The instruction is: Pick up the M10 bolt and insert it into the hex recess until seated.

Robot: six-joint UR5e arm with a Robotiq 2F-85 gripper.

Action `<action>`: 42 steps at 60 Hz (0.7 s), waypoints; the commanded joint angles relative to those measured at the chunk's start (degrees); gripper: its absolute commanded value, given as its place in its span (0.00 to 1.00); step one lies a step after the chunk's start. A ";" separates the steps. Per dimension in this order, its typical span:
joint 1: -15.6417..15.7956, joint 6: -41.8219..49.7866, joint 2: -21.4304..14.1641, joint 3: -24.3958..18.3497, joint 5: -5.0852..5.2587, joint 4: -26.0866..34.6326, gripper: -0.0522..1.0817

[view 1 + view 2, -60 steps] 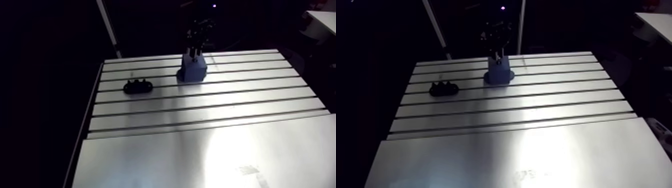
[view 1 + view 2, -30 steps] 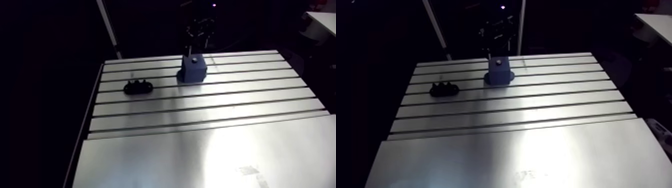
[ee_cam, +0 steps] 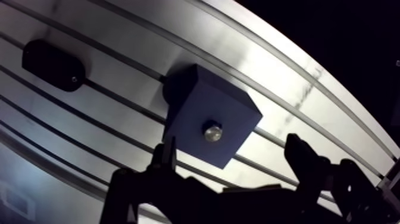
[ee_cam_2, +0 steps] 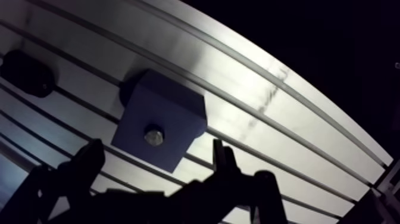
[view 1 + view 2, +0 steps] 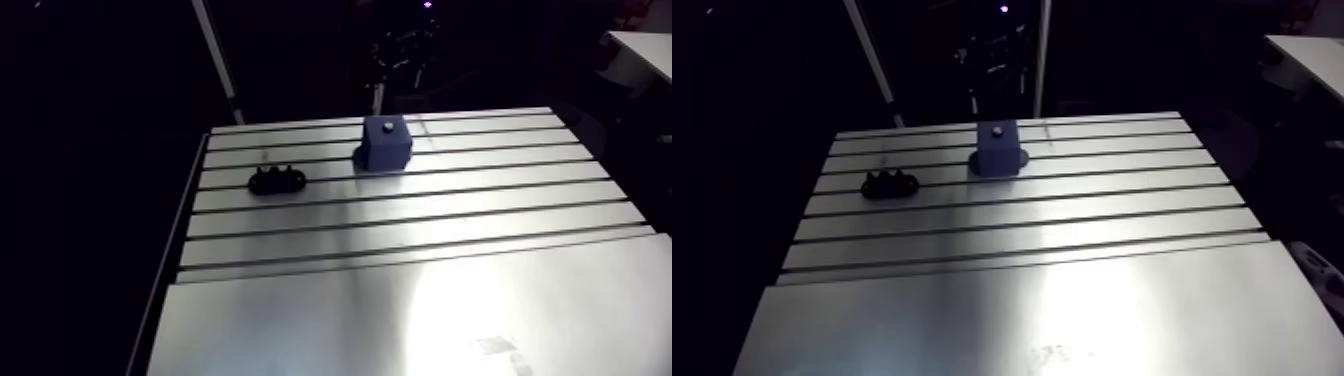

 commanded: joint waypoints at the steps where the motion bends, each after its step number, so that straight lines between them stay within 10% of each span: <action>1: -0.25 10.20 -1.90 -2.35 -0.24 5.10 0.08; 16: 0.33 24.73 -2.67 -4.75 0.20 10.68 0.26; 22: 0.43 27.10 -2.62 -4.34 0.45 10.03 0.60; 24: 0.52 28.94 -2.30 -4.15 0.70 8.94 0.86; 27: 0.52 28.99 -2.27 -4.06 0.87 8.48 0.93; 42: 0.35 28.97 -1.94 -3.95 0.99 7.88 1.00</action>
